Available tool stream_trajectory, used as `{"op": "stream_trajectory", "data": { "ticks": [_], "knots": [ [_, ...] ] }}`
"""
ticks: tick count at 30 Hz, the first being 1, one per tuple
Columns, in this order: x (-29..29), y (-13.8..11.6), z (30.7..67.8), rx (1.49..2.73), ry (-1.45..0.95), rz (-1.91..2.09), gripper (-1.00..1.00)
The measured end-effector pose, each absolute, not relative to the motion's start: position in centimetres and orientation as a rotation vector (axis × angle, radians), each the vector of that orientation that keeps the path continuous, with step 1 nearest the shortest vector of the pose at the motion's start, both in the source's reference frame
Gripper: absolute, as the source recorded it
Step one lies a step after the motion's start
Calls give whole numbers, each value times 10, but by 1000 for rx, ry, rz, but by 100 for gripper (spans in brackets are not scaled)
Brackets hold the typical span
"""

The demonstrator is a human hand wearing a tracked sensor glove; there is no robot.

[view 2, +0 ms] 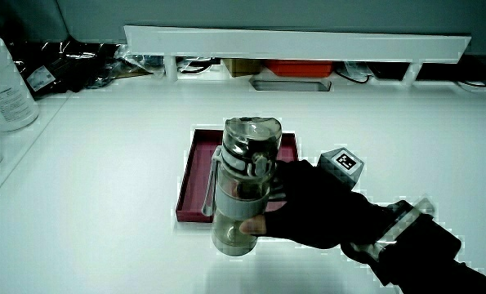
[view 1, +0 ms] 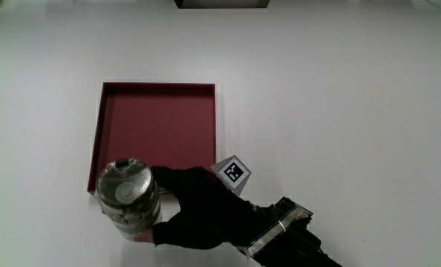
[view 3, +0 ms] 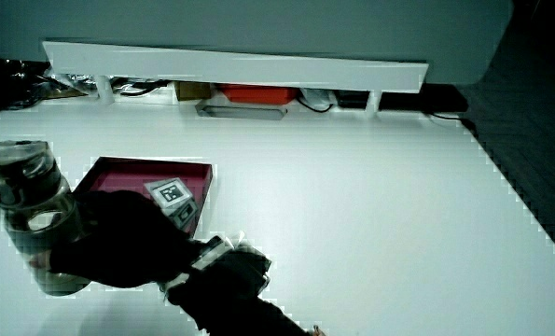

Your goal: Place bottle

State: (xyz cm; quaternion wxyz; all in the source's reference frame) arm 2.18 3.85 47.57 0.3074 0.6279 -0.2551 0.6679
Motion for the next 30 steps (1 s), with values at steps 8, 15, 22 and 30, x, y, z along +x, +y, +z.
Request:
{"op": "stream_trajectory", "data": {
  "ticks": [8,15,22,30],
  "knots": [
    [21,56,493,1650,-699,1744,0],
    [22,69,512,1674,-652,1668,0],
    [25,73,522,1654,-589,1666,0],
    [24,73,524,1663,-607,1659,0]
  ]
}}
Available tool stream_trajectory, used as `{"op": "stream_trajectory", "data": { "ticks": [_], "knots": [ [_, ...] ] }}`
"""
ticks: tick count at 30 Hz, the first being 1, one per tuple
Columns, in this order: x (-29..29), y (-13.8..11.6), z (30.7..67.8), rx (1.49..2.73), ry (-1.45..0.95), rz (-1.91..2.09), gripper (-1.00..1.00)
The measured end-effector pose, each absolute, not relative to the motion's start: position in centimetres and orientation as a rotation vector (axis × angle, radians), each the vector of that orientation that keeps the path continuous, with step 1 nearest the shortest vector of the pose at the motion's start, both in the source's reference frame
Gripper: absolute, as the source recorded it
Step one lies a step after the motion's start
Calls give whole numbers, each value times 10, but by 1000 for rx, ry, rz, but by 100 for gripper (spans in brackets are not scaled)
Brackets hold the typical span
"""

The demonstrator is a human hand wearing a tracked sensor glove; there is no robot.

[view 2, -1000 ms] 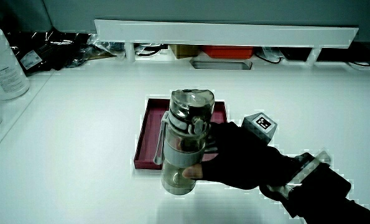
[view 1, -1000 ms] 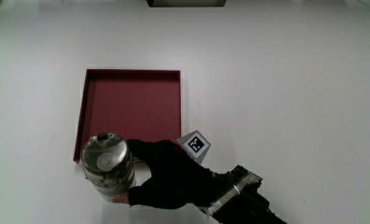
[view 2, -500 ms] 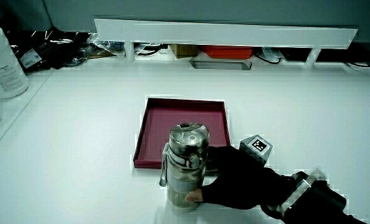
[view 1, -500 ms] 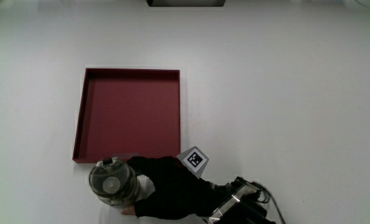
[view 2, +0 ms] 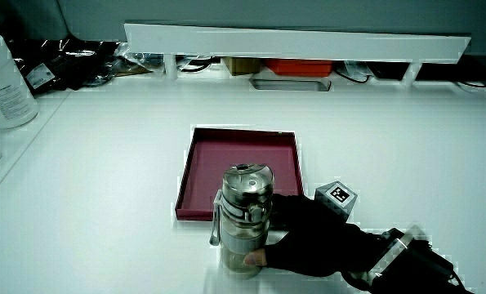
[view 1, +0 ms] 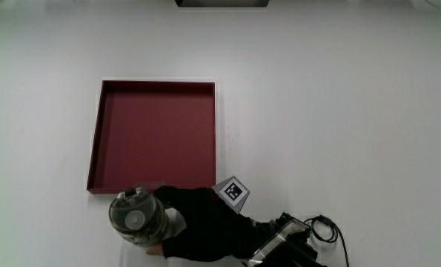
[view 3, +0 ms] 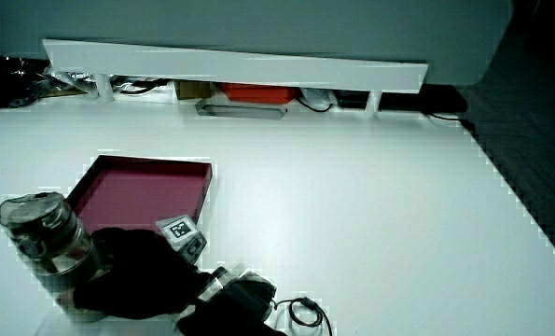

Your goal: Place bottle

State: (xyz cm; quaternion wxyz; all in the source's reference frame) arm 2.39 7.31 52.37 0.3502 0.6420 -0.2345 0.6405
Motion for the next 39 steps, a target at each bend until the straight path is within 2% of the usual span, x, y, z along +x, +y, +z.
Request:
{"op": "stream_trajectory", "data": {
  "ticks": [4,19,21,26,27,29,30,33,39],
  "knots": [
    [24,74,525,1664,-608,1663,0],
    [24,76,527,1604,-582,1654,-68],
    [27,76,527,1627,-592,1631,-77],
    [37,71,514,1553,-583,1660,-100],
    [40,68,512,1544,-596,1665,-100],
    [46,62,504,1450,-558,1689,-100],
    [51,57,503,1475,-574,1638,-100],
    [63,45,493,1436,-565,1604,-100],
    [97,24,476,1477,-522,1568,-100]
  ]
}}
